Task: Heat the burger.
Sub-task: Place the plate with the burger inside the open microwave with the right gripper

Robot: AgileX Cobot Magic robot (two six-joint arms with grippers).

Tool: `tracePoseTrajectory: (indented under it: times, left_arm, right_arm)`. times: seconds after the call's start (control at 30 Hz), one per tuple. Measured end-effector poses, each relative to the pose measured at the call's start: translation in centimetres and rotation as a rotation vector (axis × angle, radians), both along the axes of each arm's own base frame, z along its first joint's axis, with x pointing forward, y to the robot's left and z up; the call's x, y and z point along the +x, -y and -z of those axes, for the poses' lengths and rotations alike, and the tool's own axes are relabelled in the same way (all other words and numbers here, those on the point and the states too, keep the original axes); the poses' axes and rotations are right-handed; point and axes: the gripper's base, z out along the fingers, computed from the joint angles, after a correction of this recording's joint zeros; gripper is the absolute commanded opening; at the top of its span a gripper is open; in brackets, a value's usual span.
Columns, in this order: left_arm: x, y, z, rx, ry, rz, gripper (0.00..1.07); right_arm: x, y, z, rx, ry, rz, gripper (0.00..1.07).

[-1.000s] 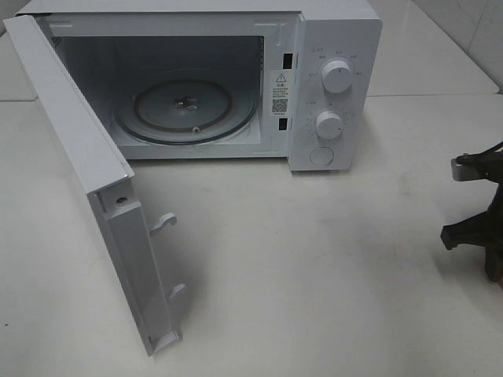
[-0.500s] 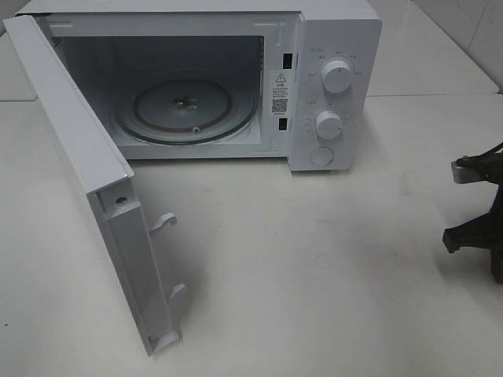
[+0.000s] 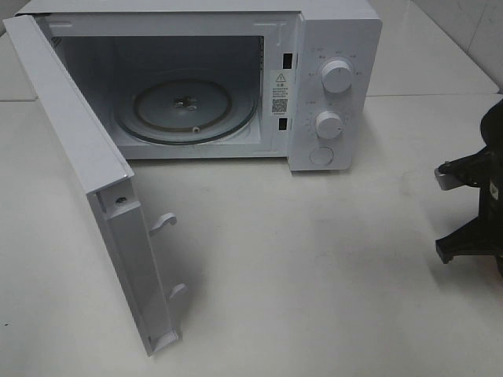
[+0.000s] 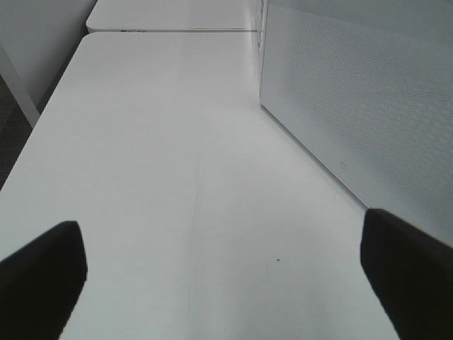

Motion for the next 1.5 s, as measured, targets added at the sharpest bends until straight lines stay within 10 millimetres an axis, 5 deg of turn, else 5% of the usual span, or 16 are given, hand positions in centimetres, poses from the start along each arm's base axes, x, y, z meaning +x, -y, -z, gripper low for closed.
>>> tracePoseTrajectory:
  times: [0.4,0.83,1.5]
  left_arm:
    - [0.0,0.0,0.0,0.000,0.000,0.000,1.00]
    - [0.0,0.0,0.0,0.000,0.000,0.000,1.00]
    - [0.0,0.0,0.0,0.000,0.000,0.000,1.00]
  right_arm:
    - [-0.5,-2.0,-0.5,-0.103,-0.014,-0.089,0.00]
    - [-1.3,-2.8,-3.3,-0.122,0.041,-0.111,0.00]
    - [-4.0,-9.3,-3.6,-0.131,0.026,-0.354,0.00]
